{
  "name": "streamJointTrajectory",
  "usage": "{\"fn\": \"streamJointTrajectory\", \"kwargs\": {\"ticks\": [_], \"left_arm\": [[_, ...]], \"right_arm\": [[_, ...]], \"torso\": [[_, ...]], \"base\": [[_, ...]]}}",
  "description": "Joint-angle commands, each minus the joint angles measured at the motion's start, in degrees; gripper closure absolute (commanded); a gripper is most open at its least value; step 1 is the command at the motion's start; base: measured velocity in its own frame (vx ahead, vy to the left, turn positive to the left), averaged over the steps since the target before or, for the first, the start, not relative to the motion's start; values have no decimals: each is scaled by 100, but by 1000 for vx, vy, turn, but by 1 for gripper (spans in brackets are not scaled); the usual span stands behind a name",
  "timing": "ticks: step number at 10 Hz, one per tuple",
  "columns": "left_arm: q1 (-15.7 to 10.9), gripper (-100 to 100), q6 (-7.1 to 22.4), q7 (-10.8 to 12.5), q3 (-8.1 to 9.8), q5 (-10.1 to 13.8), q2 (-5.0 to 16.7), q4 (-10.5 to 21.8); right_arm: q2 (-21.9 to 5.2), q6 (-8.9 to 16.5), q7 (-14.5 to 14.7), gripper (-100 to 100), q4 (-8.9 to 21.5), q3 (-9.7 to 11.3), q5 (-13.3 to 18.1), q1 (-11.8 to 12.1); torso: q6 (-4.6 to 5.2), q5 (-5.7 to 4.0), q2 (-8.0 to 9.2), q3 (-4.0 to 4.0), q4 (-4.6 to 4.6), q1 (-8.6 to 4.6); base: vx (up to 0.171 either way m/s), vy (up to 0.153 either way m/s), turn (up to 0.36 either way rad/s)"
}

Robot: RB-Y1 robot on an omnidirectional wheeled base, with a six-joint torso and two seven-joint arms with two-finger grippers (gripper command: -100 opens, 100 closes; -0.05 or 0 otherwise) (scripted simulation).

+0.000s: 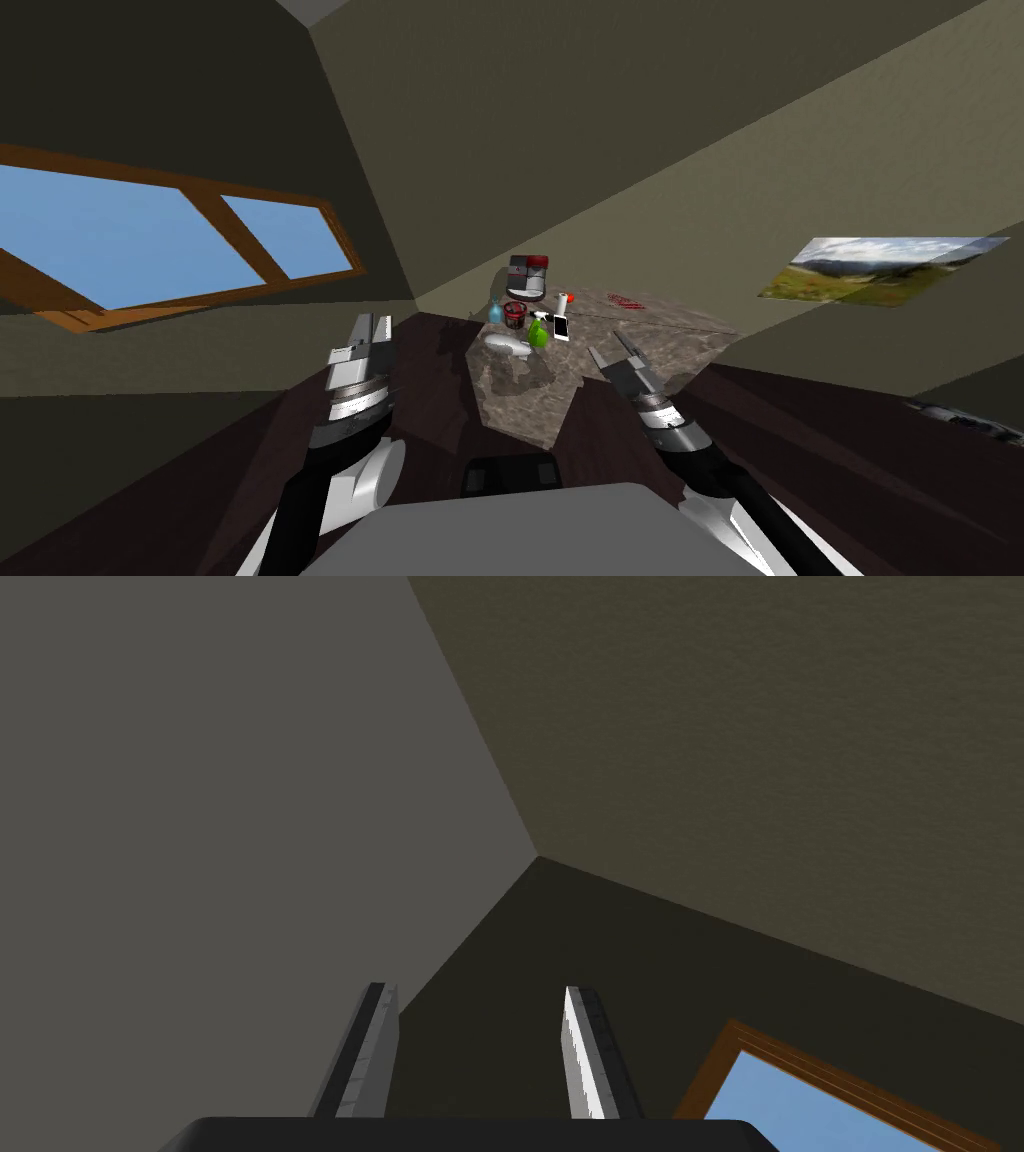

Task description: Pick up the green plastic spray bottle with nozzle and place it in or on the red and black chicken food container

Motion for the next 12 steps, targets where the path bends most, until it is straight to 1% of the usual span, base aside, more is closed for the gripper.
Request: {"fn": "streamJointTrajectory", "kwargs": {"ticks": [1,2,3,4,5,6,7,8,9,10,11,12], "left_arm": [[0,0,0,0,0,0,0,0],[1,0,0,0,1,0,0,0],[0,0,0,0,0,0,0,0],[1,0,0,0,1,0,0,0],[0,0,0,0,0,0,0,0],[2,0,0,0,1,0,0,0],[1,0,0,0,1,0,0,0],[2,0,0,0,1,0,0,0],[1,0,0,0,1,0,0,0],[2,0,0,0,1,0,0,0],[3,0,0,0,1,0,0,0],[1,0,0,0,0,0,0,0]], "right_arm": [[-218,23,-247,-100,-14,-61,-119,138],[-422,109,-430,-100,38,-122,-345,296],[-517,109,-568,-100,38,-122,-345,296],[-735,197,-752,-100,93,-185,-586,452],[-816,197,-901,-100,93,-185,-586,452],[-1029,288,-1067,-100,151,-250,-829,605],[-1113,288,-1221,-100,151,-250,-840,605],[-1322,381,-1382,-100,216,-318,-1075,756],[-1410,381,-1544,-100,216,-318,-1105,756],[-1410,381,-1601,-100,216,-318,-1105,756],[-1677,476,-1825,-100,288,-388,-1379,901],[-1706,476,-1961,-100,288,-388,-1380,901]], "torso": [[0,0,0,0,0,0],[6,0,0,0,0,2],[1,0,1,1,0,-1],[6,-1,-2,-1,0,1],[-1,-1,-5,-3,-1,-6],[7,-2,-7,-4,-1,-4],[2,-1,-8,-4,-1,-5],[6,-2,-10,-5,-2,-2],[0,-1,-12,-7,-2,-5],[8,-3,-14,-8,-2,-6],[10,-1,-15,-8,-2,6],[-1,0,-16,-9,-3,1]], "base": [[-27,-54,159],[-32,-60,295],[-22,-57,192],[-19,-71,416],[-17,-69,171],[-16,-64,290],[-15,-61,203],[-13,-65,392],[-9,-72,192],[-4,-38,-27],[-9,-47,405],[-13,-64,218]]}}
